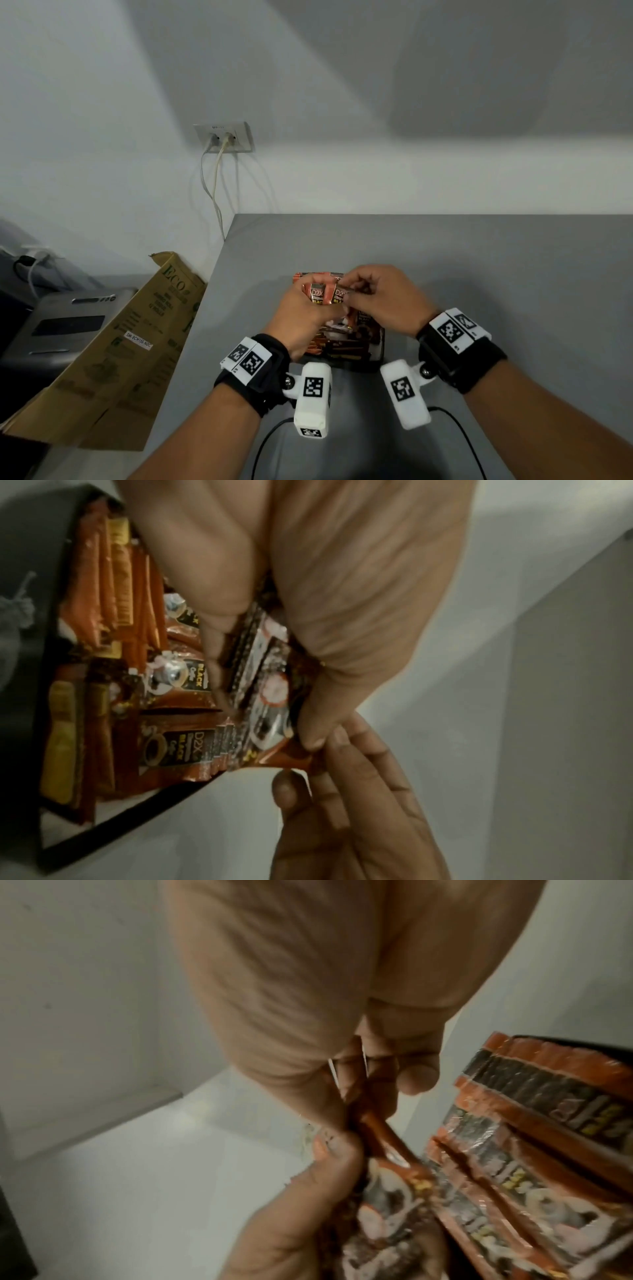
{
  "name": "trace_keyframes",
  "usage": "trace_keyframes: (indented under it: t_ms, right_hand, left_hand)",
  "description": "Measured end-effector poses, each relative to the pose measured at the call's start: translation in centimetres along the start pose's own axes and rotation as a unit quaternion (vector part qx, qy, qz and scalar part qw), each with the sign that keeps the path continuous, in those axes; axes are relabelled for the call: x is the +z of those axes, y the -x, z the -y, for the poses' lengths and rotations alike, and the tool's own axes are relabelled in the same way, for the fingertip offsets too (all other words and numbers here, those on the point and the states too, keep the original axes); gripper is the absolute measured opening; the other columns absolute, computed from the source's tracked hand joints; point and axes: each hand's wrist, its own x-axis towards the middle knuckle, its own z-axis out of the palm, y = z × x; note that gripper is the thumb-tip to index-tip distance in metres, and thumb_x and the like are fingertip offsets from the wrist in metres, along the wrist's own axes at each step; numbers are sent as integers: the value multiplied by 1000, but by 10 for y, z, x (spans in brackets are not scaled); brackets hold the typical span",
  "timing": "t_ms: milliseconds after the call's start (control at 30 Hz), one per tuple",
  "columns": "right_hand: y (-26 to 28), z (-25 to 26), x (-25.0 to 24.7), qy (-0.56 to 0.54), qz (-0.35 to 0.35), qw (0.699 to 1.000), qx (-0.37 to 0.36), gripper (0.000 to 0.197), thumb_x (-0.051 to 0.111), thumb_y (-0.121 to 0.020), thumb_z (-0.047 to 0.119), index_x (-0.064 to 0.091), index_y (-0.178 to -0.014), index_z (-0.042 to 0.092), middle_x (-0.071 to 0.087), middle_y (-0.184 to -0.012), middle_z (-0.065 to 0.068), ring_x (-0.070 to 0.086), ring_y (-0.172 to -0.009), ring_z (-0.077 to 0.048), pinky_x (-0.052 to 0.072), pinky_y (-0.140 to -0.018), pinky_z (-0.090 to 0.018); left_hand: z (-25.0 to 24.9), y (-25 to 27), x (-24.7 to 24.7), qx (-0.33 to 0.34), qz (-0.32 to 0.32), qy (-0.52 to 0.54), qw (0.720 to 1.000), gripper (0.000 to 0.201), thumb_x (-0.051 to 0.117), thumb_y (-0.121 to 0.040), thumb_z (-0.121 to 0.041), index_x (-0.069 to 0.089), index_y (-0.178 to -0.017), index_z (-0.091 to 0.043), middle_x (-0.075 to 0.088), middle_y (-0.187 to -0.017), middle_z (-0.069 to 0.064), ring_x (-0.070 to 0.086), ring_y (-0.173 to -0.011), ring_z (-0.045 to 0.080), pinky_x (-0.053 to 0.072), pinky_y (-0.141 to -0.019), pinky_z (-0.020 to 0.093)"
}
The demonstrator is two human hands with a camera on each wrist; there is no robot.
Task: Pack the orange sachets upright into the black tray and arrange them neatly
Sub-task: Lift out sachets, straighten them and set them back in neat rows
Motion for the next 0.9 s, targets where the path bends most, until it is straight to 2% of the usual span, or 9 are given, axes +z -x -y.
trace_keyframes:
  t_ms: [67,133,200,333,433,500,600,767,900]
  right_hand:
    - [-7,2,-6,17,-42,999,9,12,77,-81,16,75,-88,26,74,-82,6,70,-79,-11,57,-77,-29]
    - [-14,-4,-11,44,-72,996,39,12,77,-82,15,72,-84,26,73,-82,7,69,-79,-10,55,-74,-26]
    - [-21,-11,-6,104,-60,991,64,16,75,-84,14,68,-84,28,71,-84,9,67,-80,-9,54,-74,-25]
    - [-28,-23,23,201,23,976,77,21,68,-86,9,62,-88,28,67,-90,9,65,-87,-14,46,-75,-22]
    - [-31,-27,40,240,73,965,74,21,62,-87,4,64,-94,24,68,-98,4,62,-90,-15,45,-75,-23]
    - [-34,-30,46,247,88,961,84,23,58,-87,1,65,-95,21,67,-102,1,62,-94,-18,49,-79,-26]
    - [-37,-34,50,261,82,958,90,25,55,-86,-3,64,-95,20,65,-104,0,59,-92,-19,47,-78,-27]
    - [-37,-35,52,283,57,954,76,23,54,-85,-5,61,-88,17,62,-100,-3,58,-92,-22,47,-76,-29]
    - [-35,-31,46,260,27,963,69,15,59,-84,3,62,-84,18,61,-96,0,60,-93,-21,47,-79,-28]
  left_hand:
    - [-4,-1,-5,-8,-30,-2,1000,34,71,-82,12,60,-110,-5,70,-83,14,64,-60,19,53,-54,30]
    - [-4,-4,-18,-34,-98,6,995,28,63,-89,7,58,-114,-5,65,-79,13,58,-55,17,49,-49,30]
    - [-1,-7,-33,-49,-136,-1,990,30,53,-87,9,59,-114,-2,62,-74,12,55,-56,18,48,-54,32]
    - [4,-4,-43,-61,-128,-62,988,28,52,-83,9,63,-99,-12,69,-84,12,64,-70,21,54,-67,36]
    - [10,-3,-46,-68,-102,-141,982,29,57,-83,-2,64,-101,-23,74,-96,15,71,-85,29,58,-82,49]
    - [13,0,-47,-69,-75,-185,977,29,55,-87,-5,61,-102,-29,75,-94,13,72,-85,30,57,-83,51]
    - [16,1,-47,-66,-66,-210,973,31,52,-87,-7,61,-100,-33,77,-89,6,74,-85,28,59,-85,53]
    - [17,2,-45,-69,-64,-192,977,30,49,-91,-5,61,-104,-30,75,-93,8,74,-87,27,59,-85,52]
    - [16,0,-47,-48,-93,-148,983,32,50,-90,0,64,-108,-22,74,-87,10,70,-78,23,59,-79,44]
